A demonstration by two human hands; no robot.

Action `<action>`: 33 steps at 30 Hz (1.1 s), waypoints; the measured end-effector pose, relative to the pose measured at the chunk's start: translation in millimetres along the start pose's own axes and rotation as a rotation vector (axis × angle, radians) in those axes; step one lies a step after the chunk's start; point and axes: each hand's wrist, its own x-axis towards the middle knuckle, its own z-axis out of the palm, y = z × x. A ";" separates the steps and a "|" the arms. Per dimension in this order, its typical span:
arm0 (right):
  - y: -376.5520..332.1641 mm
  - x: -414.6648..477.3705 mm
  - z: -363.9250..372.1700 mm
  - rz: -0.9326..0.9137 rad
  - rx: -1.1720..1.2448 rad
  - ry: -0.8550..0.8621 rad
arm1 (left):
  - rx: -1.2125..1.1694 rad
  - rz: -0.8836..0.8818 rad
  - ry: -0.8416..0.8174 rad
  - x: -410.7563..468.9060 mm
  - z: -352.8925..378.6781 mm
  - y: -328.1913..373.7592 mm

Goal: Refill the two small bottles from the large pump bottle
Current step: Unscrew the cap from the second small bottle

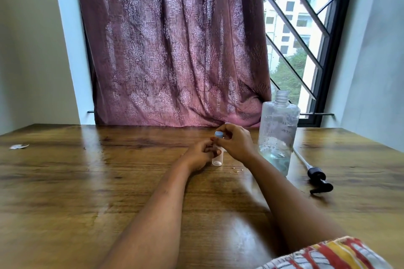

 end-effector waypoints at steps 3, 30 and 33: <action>-1.8 -0.8 -2.2 0.022 0.065 -0.052 | 0.000 -0.006 0.013 -0.3 -0.1 0.1; 3.7 1.4 -1.7 -0.018 0.047 -0.049 | 0.042 0.048 0.015 1.1 0.0 -1.0; 5.1 2.0 -7.1 0.074 0.260 -0.169 | 0.052 0.052 0.016 0.8 -0.6 -0.6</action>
